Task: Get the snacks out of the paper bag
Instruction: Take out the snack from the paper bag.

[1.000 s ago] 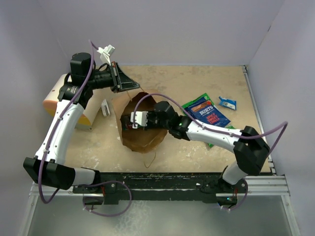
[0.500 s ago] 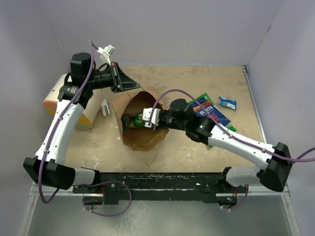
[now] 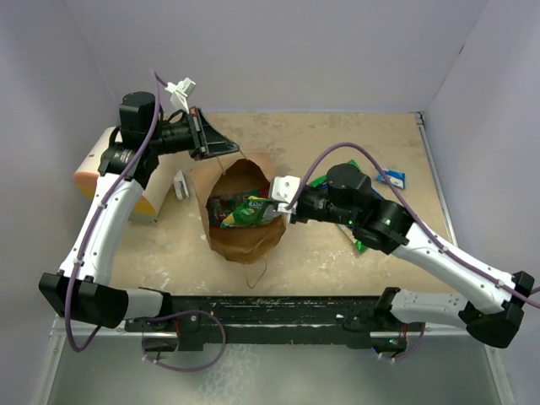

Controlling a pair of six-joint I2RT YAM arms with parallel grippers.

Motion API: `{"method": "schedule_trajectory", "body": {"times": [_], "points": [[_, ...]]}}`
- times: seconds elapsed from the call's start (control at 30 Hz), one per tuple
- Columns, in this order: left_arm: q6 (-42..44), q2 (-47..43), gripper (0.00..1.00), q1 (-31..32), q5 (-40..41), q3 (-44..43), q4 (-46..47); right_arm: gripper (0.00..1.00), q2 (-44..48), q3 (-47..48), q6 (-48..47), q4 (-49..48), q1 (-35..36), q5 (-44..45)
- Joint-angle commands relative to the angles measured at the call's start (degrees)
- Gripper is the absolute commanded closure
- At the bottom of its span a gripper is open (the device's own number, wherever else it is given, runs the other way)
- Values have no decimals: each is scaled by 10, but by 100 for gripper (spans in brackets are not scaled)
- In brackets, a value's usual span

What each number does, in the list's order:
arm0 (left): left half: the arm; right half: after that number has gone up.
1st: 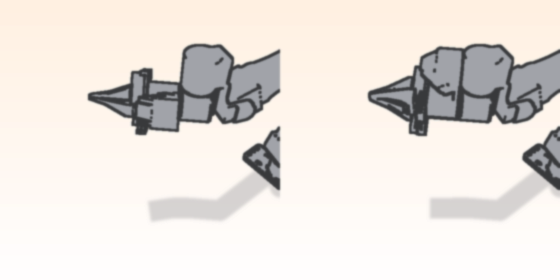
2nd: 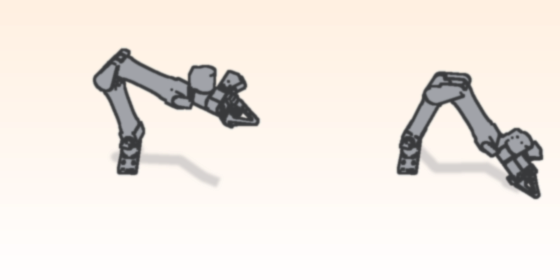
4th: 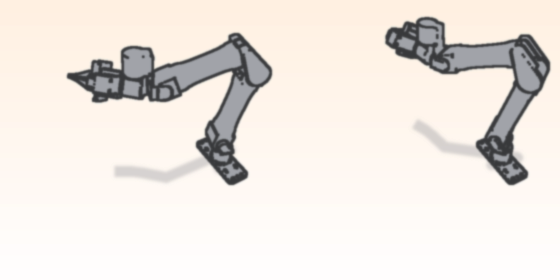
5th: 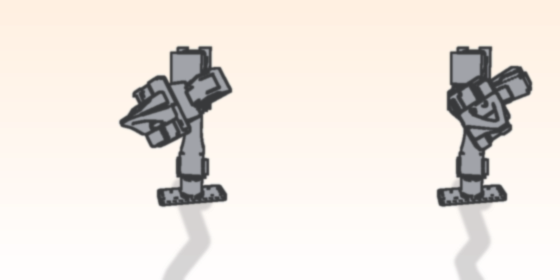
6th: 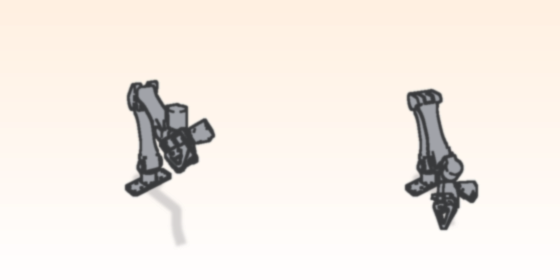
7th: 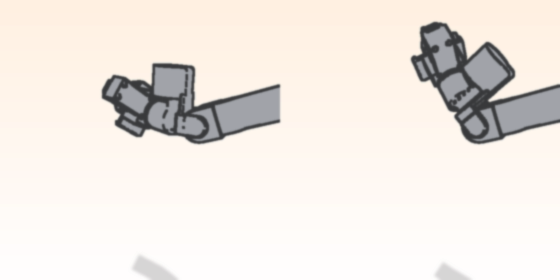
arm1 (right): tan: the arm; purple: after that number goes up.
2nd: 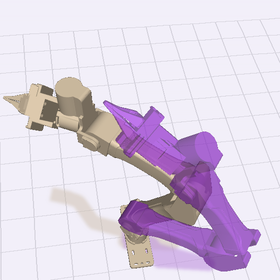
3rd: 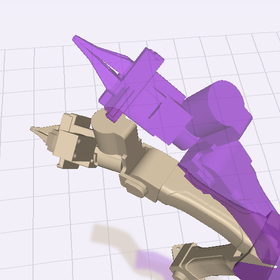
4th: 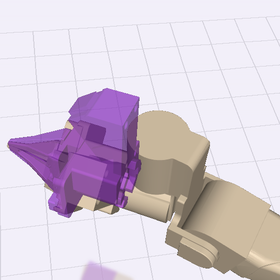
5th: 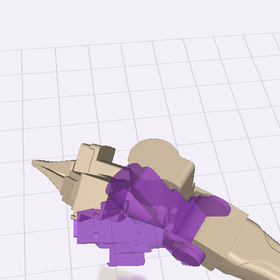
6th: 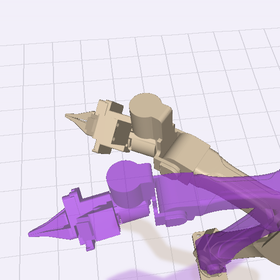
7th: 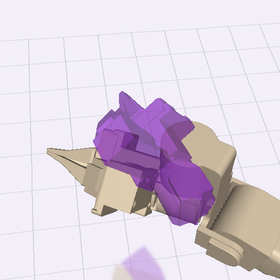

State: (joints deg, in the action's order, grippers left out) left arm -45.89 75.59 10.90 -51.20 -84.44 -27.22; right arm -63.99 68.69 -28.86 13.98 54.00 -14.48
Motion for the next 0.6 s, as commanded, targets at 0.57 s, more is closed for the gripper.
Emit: {"method": "schedule_trajectory", "body": {"times": [0.57], "points": [[-7,-25,100,-5,7,12,31,100,121,-2,27,-360,-1,605]]}}
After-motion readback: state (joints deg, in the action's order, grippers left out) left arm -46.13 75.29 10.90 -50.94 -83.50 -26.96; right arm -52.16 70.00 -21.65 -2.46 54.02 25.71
